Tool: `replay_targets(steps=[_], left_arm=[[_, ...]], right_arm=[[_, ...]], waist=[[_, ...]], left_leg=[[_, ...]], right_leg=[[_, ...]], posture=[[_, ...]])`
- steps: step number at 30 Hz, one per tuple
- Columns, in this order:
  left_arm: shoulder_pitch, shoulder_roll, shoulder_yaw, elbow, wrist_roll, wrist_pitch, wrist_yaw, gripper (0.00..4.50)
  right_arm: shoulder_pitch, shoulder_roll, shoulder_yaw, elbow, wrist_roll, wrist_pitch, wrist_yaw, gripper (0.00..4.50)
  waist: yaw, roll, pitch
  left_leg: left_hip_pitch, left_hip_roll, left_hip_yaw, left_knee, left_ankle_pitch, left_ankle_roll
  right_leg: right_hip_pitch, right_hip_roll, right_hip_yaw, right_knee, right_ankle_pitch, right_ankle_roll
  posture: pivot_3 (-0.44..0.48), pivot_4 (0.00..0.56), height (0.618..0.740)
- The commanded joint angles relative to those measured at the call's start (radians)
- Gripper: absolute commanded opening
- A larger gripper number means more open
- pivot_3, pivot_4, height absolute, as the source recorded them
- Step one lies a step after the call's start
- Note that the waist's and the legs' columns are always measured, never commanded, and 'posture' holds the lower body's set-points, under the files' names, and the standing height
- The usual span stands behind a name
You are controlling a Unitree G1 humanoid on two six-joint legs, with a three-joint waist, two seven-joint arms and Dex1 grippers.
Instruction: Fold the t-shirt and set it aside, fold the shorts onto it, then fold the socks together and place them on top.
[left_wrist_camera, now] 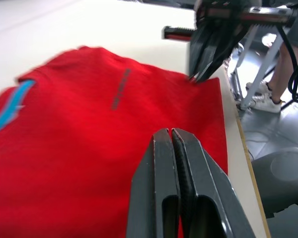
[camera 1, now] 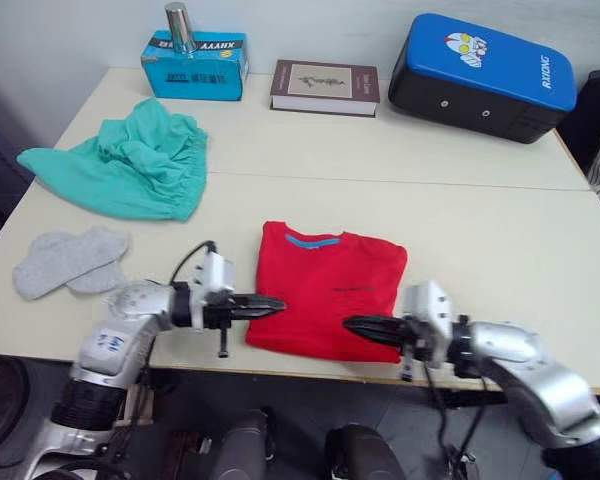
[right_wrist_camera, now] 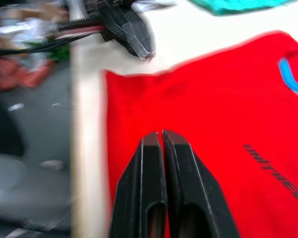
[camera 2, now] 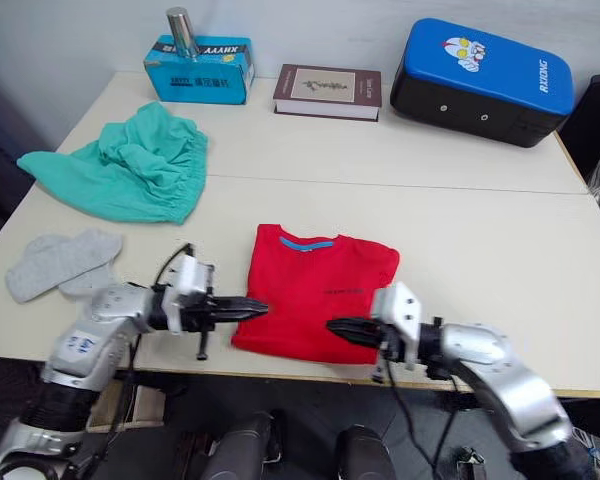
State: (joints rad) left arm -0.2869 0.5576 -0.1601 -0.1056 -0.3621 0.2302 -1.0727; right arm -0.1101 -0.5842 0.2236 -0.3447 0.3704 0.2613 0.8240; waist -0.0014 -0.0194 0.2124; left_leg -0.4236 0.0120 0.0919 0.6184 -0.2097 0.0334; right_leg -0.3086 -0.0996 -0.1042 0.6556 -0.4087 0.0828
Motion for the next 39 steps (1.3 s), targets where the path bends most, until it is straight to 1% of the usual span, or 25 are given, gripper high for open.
replay_targets(steps=[1,3,4,7,10,13,15,19,21,23,26,28,31,33,36,39], left_arm=[[0.013,-0.037,-0.038,0.019,0.102,-0.037,0.100,0.03],[0.031,-0.029,-0.063,0.018,0.111,-0.025,0.074,0.03],[0.038,-0.020,-0.074,0.019,0.125,-0.038,0.062,0.03],[0.063,-0.016,-0.078,0.042,0.181,-0.064,0.107,0.03],[0.067,-0.015,-0.075,0.087,0.226,-0.102,0.146,0.03],[0.075,-0.049,-0.040,0.104,0.189,-0.075,0.190,0.03],[0.070,-0.055,-0.032,0.114,0.176,-0.094,0.177,0.03],[0.047,-0.085,0.027,0.133,0.124,-0.126,0.179,0.03],[0.002,-0.117,0.090,0.118,0.044,-0.114,0.187,0.03],[-0.051,-0.134,0.125,0.117,0.007,-0.073,0.204,0.03],[-0.110,-0.133,0.115,0.153,0.036,-0.068,0.201,0.03],[-0.151,-0.140,0.097,0.200,0.067,-0.089,0.197,0.03],[-0.209,-0.157,0.065,0.308,0.145,-0.131,0.233,0.03],[-0.240,-0.168,0.047,0.382,0.200,-0.165,0.269,0.03],[-0.275,-0.199,0.051,0.506,0.240,-0.211,0.328,0.03],[-0.277,-0.214,0.048,0.575,0.259,-0.241,0.333,0.03]], right_arm=[[-0.029,0.092,0.030,0.078,-0.121,-0.093,-0.106,0.03],[-0.042,0.153,0.006,0.138,-0.170,-0.132,-0.188,0.03],[-0.045,0.172,-0.008,0.160,-0.174,-0.139,-0.206,0.03],[-0.066,0.184,-0.065,0.281,-0.224,-0.206,-0.261,0.03],[-0.105,0.186,-0.152,0.419,-0.223,-0.243,-0.320,0.03],[-0.138,0.164,-0.213,0.525,-0.224,-0.271,-0.337,0.03],[-0.158,0.162,-0.255,0.568,-0.206,-0.273,-0.348,0.03],[-0.185,0.167,-0.313,0.565,-0.152,-0.286,-0.320,0.03],[-0.181,0.180,-0.306,0.456,-0.069,-0.308,-0.224,0.03],[-0.182,0.186,-0.265,0.361,-0.040,-0.293,-0.165,0.03],[-0.197,0.206,-0.185,0.300,-0.065,-0.255,-0.133,0.03],[-0.215,0.226,-0.123,0.301,-0.100,-0.232,-0.122,0.03],[-0.243,0.257,-0.056,0.381,-0.178,-0.240,-0.138,0.03],[-0.261,0.274,-0.048,0.444,-0.211,-0.250,-0.165,0.03],[-0.291,0.285,-0.111,0.582,-0.232,-0.327,-0.234,0.03],[-0.304,0.248,-0.186,0.667,-0.217,-0.360,-0.268,0.03]], waist=[[-0.002,0.000,0.000],[-0.003,0.000,0.000],[-0.004,0.000,0.000],[-0.002,0.000,-0.001],[-0.002,0.000,-0.002],[-0.001,0.002,-0.006],[-0.002,0.004,-0.008],[-0.003,0.006,-0.010],[-0.004,0.007,-0.009],[-0.005,0.008,-0.009],[-0.007,0.008,-0.009],[-0.006,0.008,-0.009],[-0.003,0.007,-0.009],[0.000,0.007,-0.009],[0.001,0.007,-0.009],[0.000,0.007,-0.009]], left_leg=[[0.000,0.000,0.000,0.000,0.000,0.000],[0.001,0.001,0.000,0.000,0.001,-0.002],[0.001,0.001,0.000,-0.001,0.001,-0.002],[0.002,0.001,0.000,-0.003,0.002,-0.003],[0.003,0.001,0.000,-0.003,0.002,-0.003],[0.004,0.001,0.000,-0.003,0.002,-0.003],[0.004,0.000,0.000,-0.003,0.002,-0.002],[0.005,0.001,0.000,-0.003,0.002,-0.002],[0.004,0.001,0.000,-0.003,0.002,-0.002],[0.002,0.001,0.000,-0.003,0.002,-0.002],[0.003,0.001,0.000,-0.003,0.002,-0.002],[0.003,0.001,0.000,-0.003,0.002,-0.002],[0.003,0.001,0.000,-0.003,0.002,-0.002],[0.003,0.001,0.000,-0.003,0.002,-0.002],[0.002,0.000,0.000,-0.003,0.003,-0.002],[0.002,0.000,0.000,-0.003,0.003,-0.002]], right_leg=[[0.000,0.000,0.000,0.001,0.000,0.000],[0.000,0.001,0.000,0.002,0.000,0.000],[-0.001,0.001,0.000,0.002,0.000,0.000],[-0.001,0.001,0.000,0.002,0.000,0.000],[0.001,0.000,0.001,0.001,0.000,0.000],[0.002,0.000,0.001,0.001,0.000,0.000],[0.002,0.000,0.001,0.001,0.000,0.000],[0.002,0.000,0.001,0.001,0.000,0.000],[0.001,0.000,0.001,0.001,0.000,0.000],[0.000,0.001,0.001,0.002,0.000,0.000],[-0.001,0.001,0.000,0.003,0.000,0.000],[0.000,0.001,0.000,0.003,0.000,0.000],[-0.001,0.001,0.000,0.003,0.000,0.000],[-0.001,0.001,0.000,0.003,0.000,0.000],[-0.001,0.001,0.000,0.003,0.000,0.000],[0.000,0.000,0.000,0.003,0.000,0.000]], posture=[[0.000,0.150,0.740],[0.000,0.150,0.740],[0.000,0.150,0.740],[0.000,0.150,0.740],[0.000,0.150,0.740],[0.000,0.150,0.740],[0.000,0.150,0.740],[0.000,0.150,0.740],[0.000,0.150,0.740],[0.000,0.150,0.740],[0.000,0.150,0.740],[0.000,0.150,0.740],[0.000,0.150,0.740],[0.000,0.150,0.740],[0.000,0.150,0.740],[0.000,0.150,0.740]])
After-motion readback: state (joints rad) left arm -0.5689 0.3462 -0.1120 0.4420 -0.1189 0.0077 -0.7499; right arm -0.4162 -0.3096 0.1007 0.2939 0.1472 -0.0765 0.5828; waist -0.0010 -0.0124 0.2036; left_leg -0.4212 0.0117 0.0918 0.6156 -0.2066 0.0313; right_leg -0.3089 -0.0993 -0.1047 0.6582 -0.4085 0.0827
